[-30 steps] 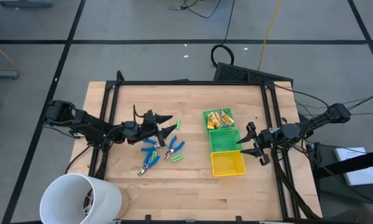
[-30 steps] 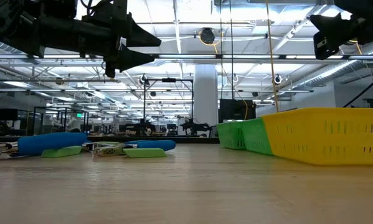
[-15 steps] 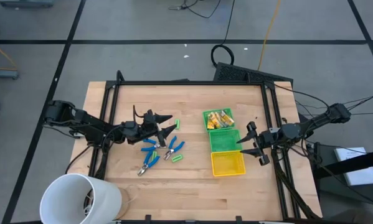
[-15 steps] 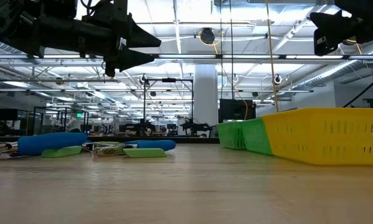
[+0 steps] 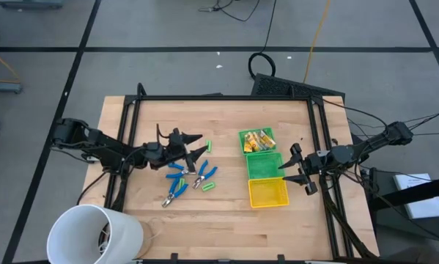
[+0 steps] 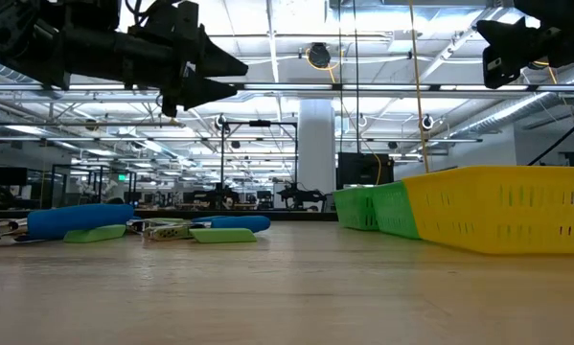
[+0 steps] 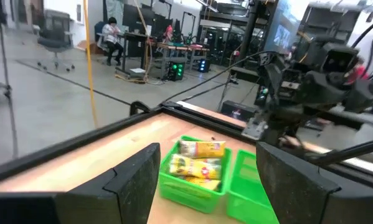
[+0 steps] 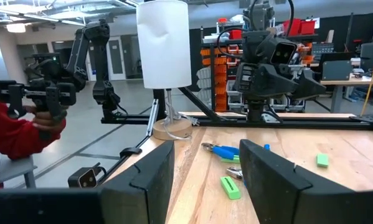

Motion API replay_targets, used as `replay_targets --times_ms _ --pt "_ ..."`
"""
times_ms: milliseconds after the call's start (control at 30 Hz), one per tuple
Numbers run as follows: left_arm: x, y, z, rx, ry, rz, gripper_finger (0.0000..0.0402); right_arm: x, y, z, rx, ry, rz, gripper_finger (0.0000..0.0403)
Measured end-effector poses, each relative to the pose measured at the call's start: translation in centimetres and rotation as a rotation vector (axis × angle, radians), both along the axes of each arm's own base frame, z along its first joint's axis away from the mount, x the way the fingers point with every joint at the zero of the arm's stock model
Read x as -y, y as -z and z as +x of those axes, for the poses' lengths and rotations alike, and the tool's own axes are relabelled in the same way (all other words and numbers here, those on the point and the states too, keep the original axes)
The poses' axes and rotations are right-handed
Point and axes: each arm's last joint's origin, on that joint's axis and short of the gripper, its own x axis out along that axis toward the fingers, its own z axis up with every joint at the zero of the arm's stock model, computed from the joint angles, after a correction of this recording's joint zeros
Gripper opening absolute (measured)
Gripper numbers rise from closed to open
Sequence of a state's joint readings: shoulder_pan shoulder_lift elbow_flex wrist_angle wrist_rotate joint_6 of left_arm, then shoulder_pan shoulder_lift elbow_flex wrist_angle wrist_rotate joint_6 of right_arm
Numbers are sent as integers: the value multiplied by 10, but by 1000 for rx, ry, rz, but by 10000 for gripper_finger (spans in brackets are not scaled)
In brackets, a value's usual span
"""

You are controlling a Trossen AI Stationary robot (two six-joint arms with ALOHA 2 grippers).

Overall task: Pick & Place School Supplies
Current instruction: Put the top left green eraser into the bottom green bin

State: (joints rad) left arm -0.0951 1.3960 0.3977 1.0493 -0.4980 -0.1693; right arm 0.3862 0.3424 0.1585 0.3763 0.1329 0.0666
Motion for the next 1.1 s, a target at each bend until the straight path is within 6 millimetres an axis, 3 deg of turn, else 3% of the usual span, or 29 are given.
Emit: replay_targets --times_ms 200,500,700,867,1000,1100 --pt "-8 0 0 -34 -36 79 269 0 0 0 1 1 -3 171" --pt "-10 0 0 1 -40 -1 269 0 0 0 -1 -3 3 171" --pt "-6 1 5 -25 137 -33 269 0 0 0 2 -2 -7 171" --pt "14 -10 30 -322 249 -41 269 0 0 0 7 1 -30 171" --pt "26 -26 43 -659 199 -27 269 0 0 0 16 6 -50 171" --pt "31 -39 45 -762 134 -59 269 0 -1 0 25 10 -64 171"
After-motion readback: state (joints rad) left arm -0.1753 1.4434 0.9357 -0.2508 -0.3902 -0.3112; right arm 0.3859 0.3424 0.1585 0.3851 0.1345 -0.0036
